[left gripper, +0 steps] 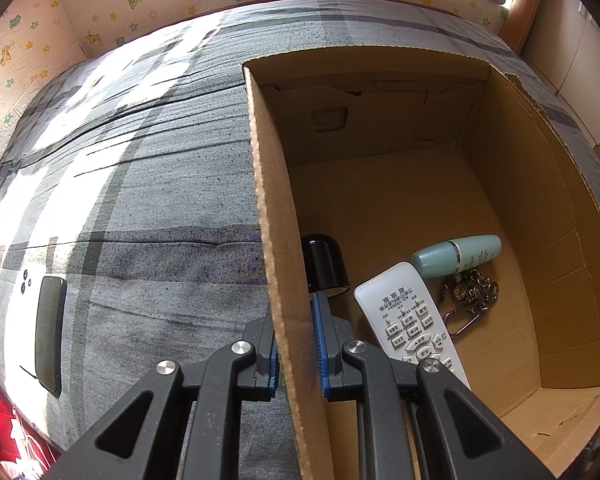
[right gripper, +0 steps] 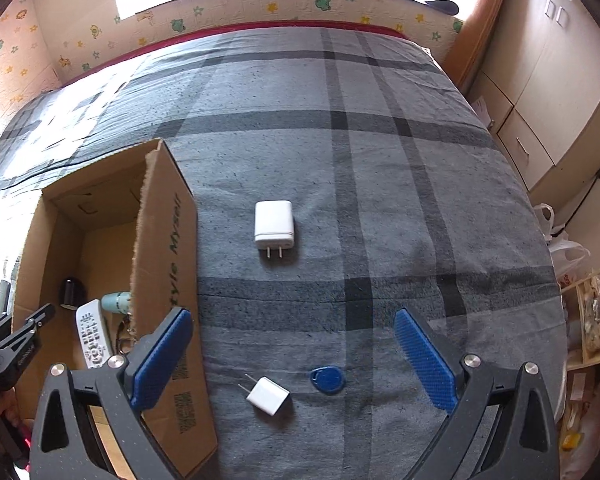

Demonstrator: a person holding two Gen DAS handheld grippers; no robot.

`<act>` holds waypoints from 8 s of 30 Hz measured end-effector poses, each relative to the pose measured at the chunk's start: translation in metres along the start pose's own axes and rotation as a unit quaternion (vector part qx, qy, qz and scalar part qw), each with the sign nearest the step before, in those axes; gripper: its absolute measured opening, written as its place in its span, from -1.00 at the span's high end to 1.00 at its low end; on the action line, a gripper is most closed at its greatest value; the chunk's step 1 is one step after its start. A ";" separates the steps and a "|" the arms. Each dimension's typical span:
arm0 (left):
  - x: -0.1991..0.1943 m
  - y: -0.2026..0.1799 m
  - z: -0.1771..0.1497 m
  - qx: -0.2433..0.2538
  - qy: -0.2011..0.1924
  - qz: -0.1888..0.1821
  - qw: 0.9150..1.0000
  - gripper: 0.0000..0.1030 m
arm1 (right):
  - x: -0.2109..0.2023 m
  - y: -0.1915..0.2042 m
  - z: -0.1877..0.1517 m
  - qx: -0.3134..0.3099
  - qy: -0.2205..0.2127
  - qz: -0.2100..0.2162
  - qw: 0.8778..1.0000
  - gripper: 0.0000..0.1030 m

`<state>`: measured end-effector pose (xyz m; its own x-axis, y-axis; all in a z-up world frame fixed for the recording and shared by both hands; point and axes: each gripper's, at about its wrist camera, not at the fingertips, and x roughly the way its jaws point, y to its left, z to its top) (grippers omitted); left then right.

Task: Organize rigid objects
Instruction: 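Withdraw the open right tool back toward the blue key fob, then grasp the blue key fob with the right tool, then carry the blue key fob into the box with the right tool and release it, then withdraw the open right tool toward the small white charger, then grasp the small white charger with the right tool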

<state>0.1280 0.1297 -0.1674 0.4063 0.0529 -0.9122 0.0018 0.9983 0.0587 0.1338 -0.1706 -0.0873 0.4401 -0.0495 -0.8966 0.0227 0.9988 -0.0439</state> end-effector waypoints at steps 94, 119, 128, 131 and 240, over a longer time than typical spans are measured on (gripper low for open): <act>-0.002 -0.004 -0.003 0.002 -0.004 -0.002 1.000 0.71 | -0.030 0.068 0.002 -0.052 -0.010 0.047 0.998 0.34; 0.000 0.000 -0.004 -0.001 -0.004 -0.006 1.000 0.70 | 0.006 0.166 -0.009 -0.124 0.027 0.090 0.988 0.34; 0.001 0.000 -0.004 0.000 -0.004 -0.007 1.000 0.70 | 0.035 0.180 -0.016 -0.127 0.061 0.093 0.986 0.34; 0.001 0.000 -0.004 -0.001 -0.004 -0.007 1.000 0.70 | 0.046 0.184 -0.018 -0.129 0.072 0.087 0.985 0.33; -0.002 0.002 -0.004 0.000 -0.001 0.001 1.000 0.70 | 0.098 0.021 -0.077 -0.071 0.099 0.067 0.990 0.19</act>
<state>0.1232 0.1315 -0.1667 0.4085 0.0548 -0.9111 0.0002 0.9982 0.0602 0.1079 -0.1539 -0.2100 0.2453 0.0713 -0.9668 -0.1572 0.9870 0.0329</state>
